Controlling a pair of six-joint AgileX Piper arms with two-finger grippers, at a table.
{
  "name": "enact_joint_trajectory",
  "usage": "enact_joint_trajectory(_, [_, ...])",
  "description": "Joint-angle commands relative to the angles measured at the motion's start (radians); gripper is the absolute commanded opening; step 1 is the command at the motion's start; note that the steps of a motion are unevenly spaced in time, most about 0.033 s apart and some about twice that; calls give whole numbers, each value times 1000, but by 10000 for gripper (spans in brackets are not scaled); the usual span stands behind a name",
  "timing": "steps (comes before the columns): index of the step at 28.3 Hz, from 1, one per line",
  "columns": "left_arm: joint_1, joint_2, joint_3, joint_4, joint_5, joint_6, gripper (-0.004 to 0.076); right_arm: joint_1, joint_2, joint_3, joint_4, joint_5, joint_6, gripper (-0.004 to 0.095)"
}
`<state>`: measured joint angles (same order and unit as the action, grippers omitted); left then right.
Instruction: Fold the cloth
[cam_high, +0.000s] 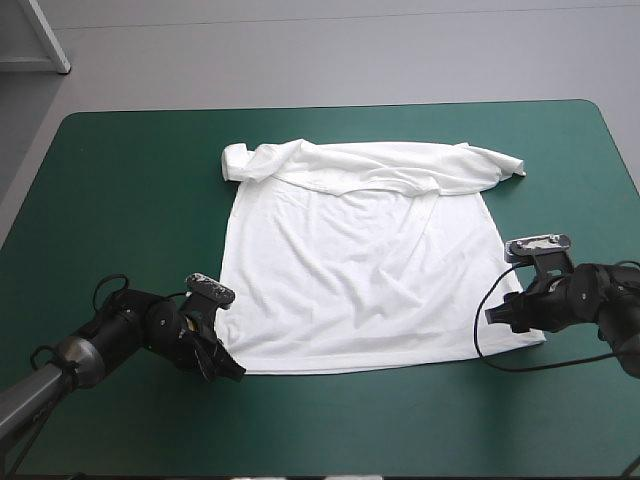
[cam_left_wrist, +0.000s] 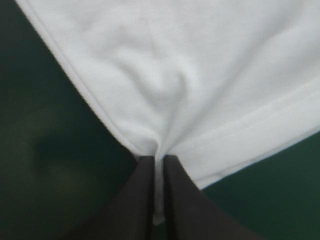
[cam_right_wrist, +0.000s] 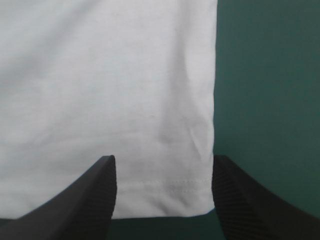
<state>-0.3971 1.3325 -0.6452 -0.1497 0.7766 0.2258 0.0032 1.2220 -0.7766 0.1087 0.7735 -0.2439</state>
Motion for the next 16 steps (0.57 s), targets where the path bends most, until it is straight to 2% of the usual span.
enact_joint_trajectory(1, [-1,53,39,40,-41,-3,19,-10,54,-19,-47,-43,35,547])
enact_joint_trajectory(12, [-1,53,39,45,-39,-3,19,-10,167,-19,-89,-30,73,533])
enact_joint_trajectory(14, [-1,53,39,49,-39,-3,19,-10,189,-19,-85,-8,73,483])
enact_joint_trajectory(16, [-1,53,39,49,-41,-3,19,-10,208,-19,-83,19,71,378])
